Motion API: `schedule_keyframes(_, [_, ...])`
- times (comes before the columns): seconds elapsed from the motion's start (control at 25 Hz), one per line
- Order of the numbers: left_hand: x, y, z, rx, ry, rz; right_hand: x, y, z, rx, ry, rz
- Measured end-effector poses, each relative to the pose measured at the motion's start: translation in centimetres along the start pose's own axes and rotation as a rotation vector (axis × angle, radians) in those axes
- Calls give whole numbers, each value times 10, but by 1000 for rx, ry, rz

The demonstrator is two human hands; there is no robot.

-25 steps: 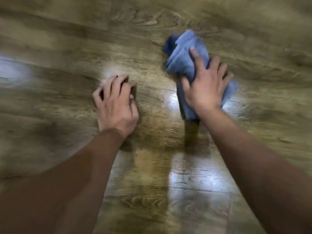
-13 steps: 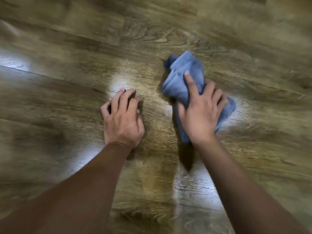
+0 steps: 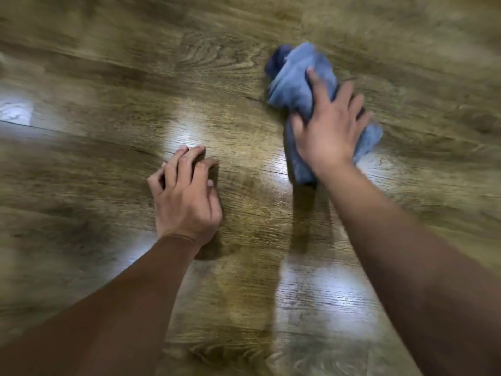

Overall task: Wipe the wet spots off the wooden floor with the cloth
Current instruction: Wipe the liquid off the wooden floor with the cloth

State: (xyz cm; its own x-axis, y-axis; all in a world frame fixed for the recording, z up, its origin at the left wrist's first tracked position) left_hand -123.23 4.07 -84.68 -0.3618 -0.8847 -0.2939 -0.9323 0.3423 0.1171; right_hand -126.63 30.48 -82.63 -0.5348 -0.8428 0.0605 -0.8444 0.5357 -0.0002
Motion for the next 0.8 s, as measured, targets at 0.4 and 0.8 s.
schedule_keyframes(0.4, [0, 1, 3, 62, -2, -13, -31, -87, -1, -39, -16, 63])
schedule_keyframes(0.8, [-99, -27, 3, 168, -273, 255, -91, -384, -4, 101, 37, 133])
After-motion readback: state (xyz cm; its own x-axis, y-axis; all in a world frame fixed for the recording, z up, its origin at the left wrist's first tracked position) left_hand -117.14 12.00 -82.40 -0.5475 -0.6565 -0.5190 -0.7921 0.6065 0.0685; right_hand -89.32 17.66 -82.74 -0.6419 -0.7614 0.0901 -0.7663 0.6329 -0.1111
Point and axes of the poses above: each hand's wrist, its own y-axis towards the middle knuckle, its own z-axis out of the palm, x = y × z, the point moved 7 cm from there along y, towards the middle knuckle, and after that the axes turned 1 degree about x, right-handed, at the moved point
